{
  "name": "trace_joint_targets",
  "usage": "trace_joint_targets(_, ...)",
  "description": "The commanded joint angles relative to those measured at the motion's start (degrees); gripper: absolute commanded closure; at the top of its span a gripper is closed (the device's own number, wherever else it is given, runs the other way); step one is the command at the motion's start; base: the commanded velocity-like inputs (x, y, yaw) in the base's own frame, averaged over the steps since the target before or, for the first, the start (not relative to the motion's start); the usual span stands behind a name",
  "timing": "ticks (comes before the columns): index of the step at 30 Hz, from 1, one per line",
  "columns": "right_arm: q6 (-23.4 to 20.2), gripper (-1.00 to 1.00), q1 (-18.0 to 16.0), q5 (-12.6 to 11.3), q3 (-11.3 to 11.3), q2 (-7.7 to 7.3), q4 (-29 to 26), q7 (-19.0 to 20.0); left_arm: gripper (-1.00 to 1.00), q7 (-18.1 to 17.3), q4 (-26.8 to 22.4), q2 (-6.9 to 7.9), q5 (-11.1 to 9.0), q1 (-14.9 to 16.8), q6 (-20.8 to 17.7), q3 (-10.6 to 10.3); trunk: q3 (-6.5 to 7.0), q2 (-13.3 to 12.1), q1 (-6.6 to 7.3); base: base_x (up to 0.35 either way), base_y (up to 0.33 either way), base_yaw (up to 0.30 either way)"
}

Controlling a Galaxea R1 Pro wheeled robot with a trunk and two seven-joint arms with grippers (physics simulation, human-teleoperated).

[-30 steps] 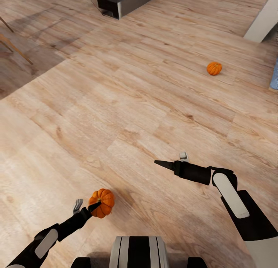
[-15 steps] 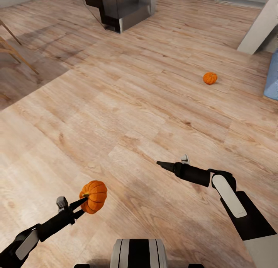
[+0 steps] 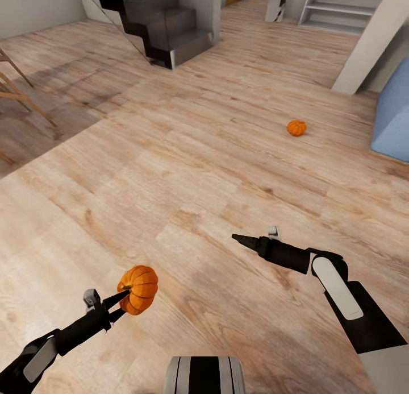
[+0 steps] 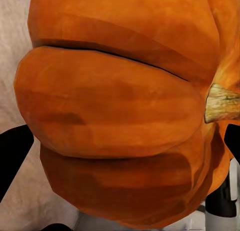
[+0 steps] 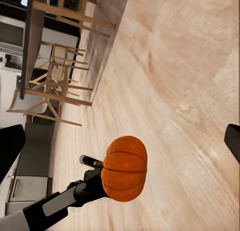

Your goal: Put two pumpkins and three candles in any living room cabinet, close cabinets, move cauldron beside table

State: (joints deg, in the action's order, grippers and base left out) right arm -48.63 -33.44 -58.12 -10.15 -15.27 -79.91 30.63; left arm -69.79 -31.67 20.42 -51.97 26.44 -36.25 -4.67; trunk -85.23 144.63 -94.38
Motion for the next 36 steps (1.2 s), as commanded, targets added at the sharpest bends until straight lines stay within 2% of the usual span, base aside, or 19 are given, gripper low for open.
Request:
trace_joint_targets(1, -0.14, -1.0, -0.05, 0.03, -0.05, -0.01, 0.02, 0.12, 1.0, -0.14, 0.03, 0.1, -0.47, 0.01, -0.49, -0.31, 0.26, 0.0, 0.03, 0.0, 0.0, -0.206)
trace_joint_targets(16, -0.14, -1.0, -0.05, -0.05, -0.05, -0.01, 0.02, 0.14, 1.0, -0.17, 0.03, 0.23, -0.65, 0.01, -0.58, -0.1, 4.57, -0.2, 0.42, 0.0, 0.0, -0.208)
trace_joint_targets(29, -0.14, -1.0, -0.05, 0.02, -0.05, -0.02, 0.02, 0.13, 1.0, -0.17, 0.03, 0.74, -0.67, 0.01, -0.58, 0.01, 7.53, -0.38, 0.75, 0.0, 0.0, -0.018)
trace_joint_targets(36, -0.14, -1.0, -0.05, 0.02, -0.05, -0.01, 0.02, 0.13, 1.0, -0.17, 0.11, 1.83, -0.76, 0.01, -0.58, 0.09, 9.13, -0.47, 0.93, 0.0, 0.0, -0.018)
